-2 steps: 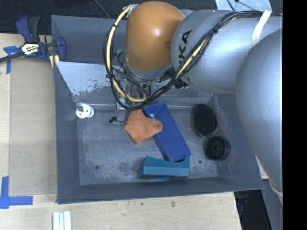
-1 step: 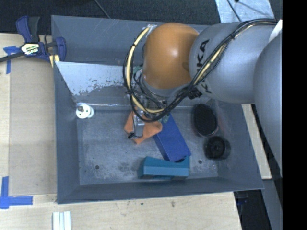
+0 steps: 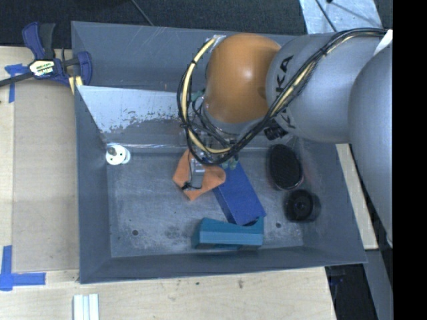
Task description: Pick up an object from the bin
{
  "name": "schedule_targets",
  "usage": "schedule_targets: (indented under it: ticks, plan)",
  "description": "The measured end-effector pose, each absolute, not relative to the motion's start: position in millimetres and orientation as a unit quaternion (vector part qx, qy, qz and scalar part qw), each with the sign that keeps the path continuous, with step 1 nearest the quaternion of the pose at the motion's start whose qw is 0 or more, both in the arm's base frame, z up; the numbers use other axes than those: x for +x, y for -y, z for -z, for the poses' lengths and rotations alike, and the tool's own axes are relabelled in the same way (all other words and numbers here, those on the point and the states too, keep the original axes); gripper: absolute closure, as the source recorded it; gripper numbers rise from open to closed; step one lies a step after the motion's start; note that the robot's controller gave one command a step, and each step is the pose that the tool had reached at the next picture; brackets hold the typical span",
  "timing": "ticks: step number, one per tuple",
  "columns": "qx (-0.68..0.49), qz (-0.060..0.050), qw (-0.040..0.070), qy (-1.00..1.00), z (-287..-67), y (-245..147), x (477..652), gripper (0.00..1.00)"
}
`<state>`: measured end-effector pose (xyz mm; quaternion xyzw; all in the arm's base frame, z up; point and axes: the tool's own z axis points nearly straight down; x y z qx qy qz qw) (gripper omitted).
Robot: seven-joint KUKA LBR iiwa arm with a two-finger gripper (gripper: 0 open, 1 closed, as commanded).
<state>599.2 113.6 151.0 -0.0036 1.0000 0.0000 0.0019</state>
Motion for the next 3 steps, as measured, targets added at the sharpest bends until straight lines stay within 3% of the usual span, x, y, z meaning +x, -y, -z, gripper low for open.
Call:
schedule_targets:
  ticks: [1,2,3]
  plan:
    - [-0.026,0.000,0.001,-1.000,-115,-96,610.0,0.00]
    - [-0.090,-0.001,0.004,-0.996,-77,-69,626.8,1.00]
    - [-0.089,-0.001,0.004,-0.996,-77,-69,626.8,1.00]
